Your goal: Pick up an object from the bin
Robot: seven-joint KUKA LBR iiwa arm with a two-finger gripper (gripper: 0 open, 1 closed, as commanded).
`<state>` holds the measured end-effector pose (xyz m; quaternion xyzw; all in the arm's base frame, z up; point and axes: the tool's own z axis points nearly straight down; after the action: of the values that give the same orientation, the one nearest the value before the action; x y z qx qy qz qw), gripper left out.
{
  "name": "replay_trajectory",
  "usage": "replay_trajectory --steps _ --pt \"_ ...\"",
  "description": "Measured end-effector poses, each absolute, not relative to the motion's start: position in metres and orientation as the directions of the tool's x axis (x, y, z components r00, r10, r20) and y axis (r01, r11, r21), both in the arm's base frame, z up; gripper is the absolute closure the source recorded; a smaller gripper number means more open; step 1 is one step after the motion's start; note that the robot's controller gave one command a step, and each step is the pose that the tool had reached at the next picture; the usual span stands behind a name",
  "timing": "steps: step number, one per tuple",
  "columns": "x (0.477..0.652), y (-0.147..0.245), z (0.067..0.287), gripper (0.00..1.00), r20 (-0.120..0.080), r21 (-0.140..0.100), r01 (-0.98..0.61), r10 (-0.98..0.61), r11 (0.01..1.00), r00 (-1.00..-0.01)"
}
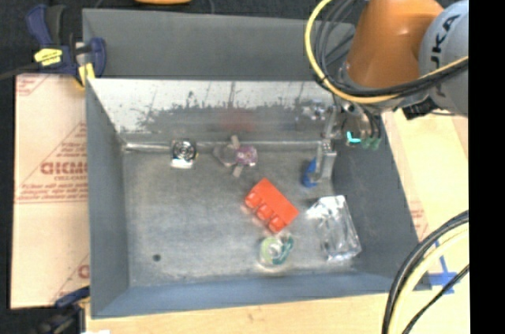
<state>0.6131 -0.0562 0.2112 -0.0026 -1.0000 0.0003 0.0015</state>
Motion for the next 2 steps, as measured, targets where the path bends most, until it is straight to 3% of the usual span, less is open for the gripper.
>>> replay_trajectory --steps 1,2 --pt "0.593 -0.129 0.088 0.0 -0.015 -0.006 -0.213 -0.213 0.977 -0.977" --pt "0.623 -0.136 0.08 0.0 -0.019 -0.005 -0.184 -0.184 0.983 -0.983"
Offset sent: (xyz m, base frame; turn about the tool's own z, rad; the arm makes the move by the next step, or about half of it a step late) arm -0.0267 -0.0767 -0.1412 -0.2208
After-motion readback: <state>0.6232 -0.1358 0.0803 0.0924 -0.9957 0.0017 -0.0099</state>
